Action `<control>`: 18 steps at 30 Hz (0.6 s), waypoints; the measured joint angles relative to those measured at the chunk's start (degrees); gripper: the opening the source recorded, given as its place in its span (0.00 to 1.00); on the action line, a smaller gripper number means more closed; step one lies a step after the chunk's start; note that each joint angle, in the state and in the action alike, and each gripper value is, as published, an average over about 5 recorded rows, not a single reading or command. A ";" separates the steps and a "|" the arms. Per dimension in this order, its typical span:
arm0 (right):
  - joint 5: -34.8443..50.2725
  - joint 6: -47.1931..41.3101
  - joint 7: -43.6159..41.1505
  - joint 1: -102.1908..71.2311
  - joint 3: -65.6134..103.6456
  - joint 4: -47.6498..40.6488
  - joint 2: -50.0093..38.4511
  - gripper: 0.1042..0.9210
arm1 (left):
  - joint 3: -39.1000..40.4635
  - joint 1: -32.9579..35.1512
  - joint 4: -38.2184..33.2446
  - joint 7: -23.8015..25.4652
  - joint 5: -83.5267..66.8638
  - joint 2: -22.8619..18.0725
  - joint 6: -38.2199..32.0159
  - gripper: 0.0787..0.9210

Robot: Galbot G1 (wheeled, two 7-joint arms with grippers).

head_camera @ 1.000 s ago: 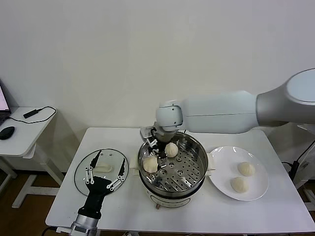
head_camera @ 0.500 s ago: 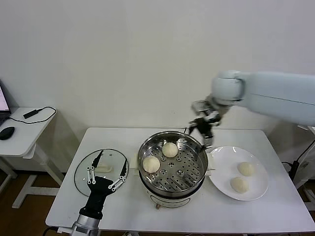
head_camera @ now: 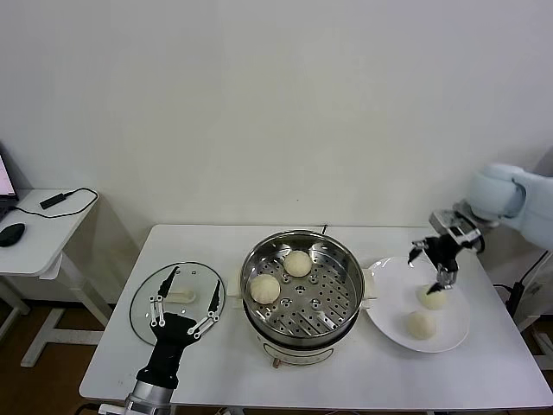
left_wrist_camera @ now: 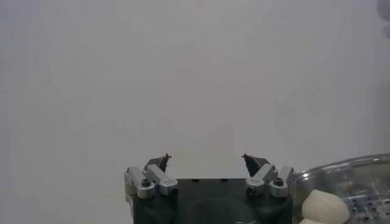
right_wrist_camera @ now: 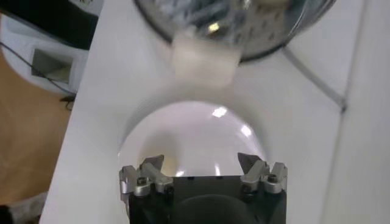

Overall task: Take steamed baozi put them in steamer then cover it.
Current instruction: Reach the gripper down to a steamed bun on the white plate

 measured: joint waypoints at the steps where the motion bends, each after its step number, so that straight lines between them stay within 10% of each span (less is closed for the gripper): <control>1: -0.61 0.22 0.17 -1.48 0.84 -0.50 -0.18 0.88 | -0.11 0.09 0.00 0.00 0.04 -0.06 -0.01 0.88; 18: -7.43 1.59 4.16 -19.38 11.86 -5.24 -0.33 0.88 | -0.74 0.82 0.46 -0.09 0.96 -0.56 -0.35 0.88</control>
